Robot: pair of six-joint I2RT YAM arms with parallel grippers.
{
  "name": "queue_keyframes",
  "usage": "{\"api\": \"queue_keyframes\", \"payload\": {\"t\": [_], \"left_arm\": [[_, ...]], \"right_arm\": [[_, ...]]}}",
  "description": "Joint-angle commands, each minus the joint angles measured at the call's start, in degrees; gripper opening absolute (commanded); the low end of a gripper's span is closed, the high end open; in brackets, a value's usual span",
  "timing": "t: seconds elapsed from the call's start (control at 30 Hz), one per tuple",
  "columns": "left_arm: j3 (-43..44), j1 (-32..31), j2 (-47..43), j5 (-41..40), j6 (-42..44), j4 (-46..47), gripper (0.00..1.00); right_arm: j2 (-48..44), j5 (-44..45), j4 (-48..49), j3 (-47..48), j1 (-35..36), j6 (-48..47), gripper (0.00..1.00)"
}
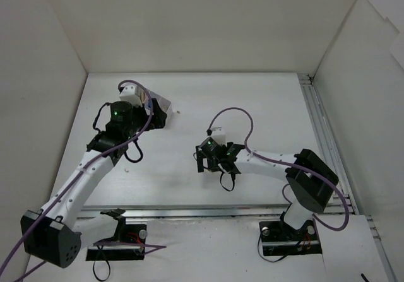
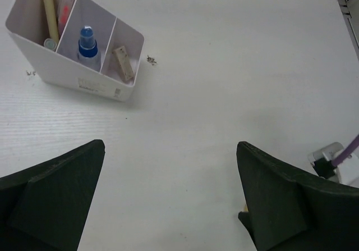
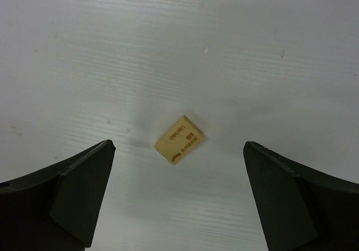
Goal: Sort the stationery into containers
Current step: Pick up the stationery from the center of the board.
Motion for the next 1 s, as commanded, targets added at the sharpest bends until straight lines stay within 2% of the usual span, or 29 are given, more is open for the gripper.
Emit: {"api": "queue_keyframes", "payload": {"t": [0.0, 0.13, 0.2, 0.27, 0.37, 0.4, 0.47, 0.5, 0.6, 0.7, 0.83, 0.9, 0.93, 0.97], "left_arm": [[-0.4, -0.3, -4.9, -3.9, -2.3, -0.1, 1.0], [-3.0, -0.8, -10.5, -3.7, -2.0, 1.1, 1.0], [-3.8, -0.8, -12.0, -3.5, -1.7, 1.5, 1.0], [-4.0, -0.8, -12.3, -3.5, -1.6, 1.3, 1.0], [-4.3, -0.8, -12.5, -3.6, -1.5, 1.0, 1.0], [-4.3, -0.8, -12.5, -3.5, -1.5, 0.8, 1.0], [-4.4, -0.8, -12.6, -3.7, -1.4, 0.4, 1.0], [-4.5, -0.8, -12.8, -3.9, -1.4, 0.4, 1.0], [-5.1, -0.8, -13.3, -4.0, -1.5, 1.0, 1.0], [-5.3, -0.8, -12.8, -3.5, -1.2, 1.1, 1.0], [-4.0, -0.8, -11.0, 0.6, -0.5, -0.1, 1.0], [-3.4, -0.8, -9.4, 2.2, -0.8, -0.7, 1.0], [-3.2, -0.8, -9.0, 2.5, -1.6, -1.1, 1.0], [-2.9, -0.8, -8.3, 3.0, -1.9, -1.4, 1.0]], "right_arm": [[3.9, 6.0, -3.3, 4.8, 1.7, 14.9, 0.98], [8.4, 13.5, -13.5, 10.2, 3.3, 24.2, 0.96], [9.1, 14.3, -13.9, 10.5, 3.2, 27.0, 0.95], [9.7, 14.2, -14.2, 10.7, 3.3, 28.2, 0.89], [10.5, 13.4, -14.5, 11.0, 3.4, 29.0, 0.73], [10.6, 12.9, -14.6, 11.0, 3.3, 29.3, 0.62], [10.1, 12.4, -14.7, 10.3, 3.4, 29.7, 0.47], [9.9, 12.2, -14.7, 10.3, 3.4, 29.8, 0.31], [9.4, 12.8, -14.5, 10.3, 4.0, 28.9, 0.09], [8.5, 16.4, -14.0, 11.4, 6.4, 23.9, 0.01], [5.5, 23.8, -11.9, 11.5, 9.5, 9.1, 0.0], [1.0, 22.6, -7.7, 9.3, 9.5, 1.9, 0.0], [-3.2, 21.0, -1.0, 6.0, 9.6, -5.9, 0.0], [-5.4, 18.4, 3.3, 3.9, 9.7, -9.7, 0.0]]}}
